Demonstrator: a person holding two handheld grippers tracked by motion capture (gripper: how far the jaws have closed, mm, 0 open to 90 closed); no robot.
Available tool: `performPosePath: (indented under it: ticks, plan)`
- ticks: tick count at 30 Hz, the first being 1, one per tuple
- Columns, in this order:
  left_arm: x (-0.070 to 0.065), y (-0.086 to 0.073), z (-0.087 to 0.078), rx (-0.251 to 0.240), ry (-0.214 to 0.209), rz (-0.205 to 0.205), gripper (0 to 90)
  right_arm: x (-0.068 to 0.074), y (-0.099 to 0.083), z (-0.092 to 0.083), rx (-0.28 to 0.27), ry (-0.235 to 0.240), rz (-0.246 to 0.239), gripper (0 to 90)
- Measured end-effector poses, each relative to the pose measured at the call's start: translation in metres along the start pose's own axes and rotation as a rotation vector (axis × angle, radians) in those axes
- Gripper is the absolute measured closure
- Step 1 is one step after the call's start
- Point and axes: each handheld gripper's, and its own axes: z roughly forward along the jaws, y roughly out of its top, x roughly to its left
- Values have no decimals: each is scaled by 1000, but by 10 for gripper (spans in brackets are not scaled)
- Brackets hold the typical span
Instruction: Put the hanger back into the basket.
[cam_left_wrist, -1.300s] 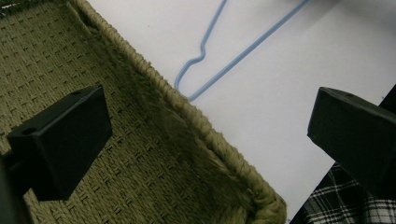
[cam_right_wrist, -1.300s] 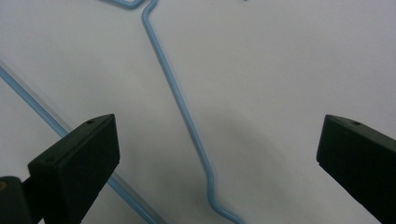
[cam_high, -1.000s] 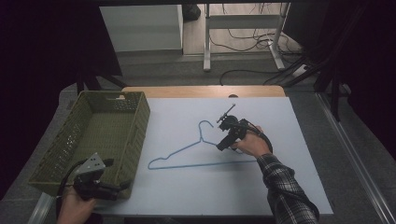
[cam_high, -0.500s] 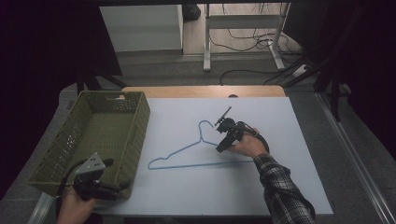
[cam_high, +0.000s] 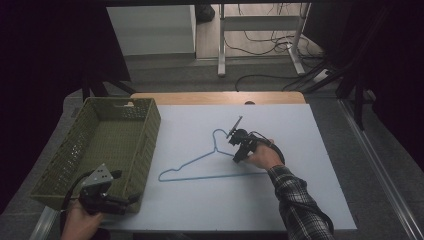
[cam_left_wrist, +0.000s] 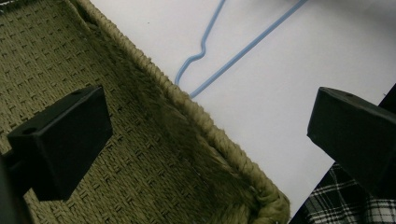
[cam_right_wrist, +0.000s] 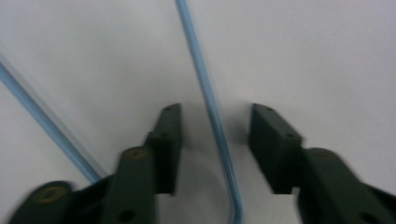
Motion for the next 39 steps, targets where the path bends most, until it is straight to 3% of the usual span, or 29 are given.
performPosePath:
  ticks: [1,3,6,12,24,33,39]
  plan:
    - [0,0,0,0,0,1,0,2,1,-1,6,10,-19,735]
    - [0,0,0,-1,0,0,0,5,0,-1,6,12,-53,836]
    - [0,0,0,0,1,1,0,8,-1,-1,-3,9,-118,865]
    - [0,0,0,-2,3,-1,1,9,-5,-2,-26,10,-159,876]
    - [-6,7,0,-15,-5,-13,7,10,-13,-15,-108,2,-159,877]
    - [-16,36,9,-57,-62,-32,5,14,-17,-25,-160,-9,-168,877]
    - [-25,56,21,-43,-86,-16,1,15,-20,-30,-183,-12,-174,876]
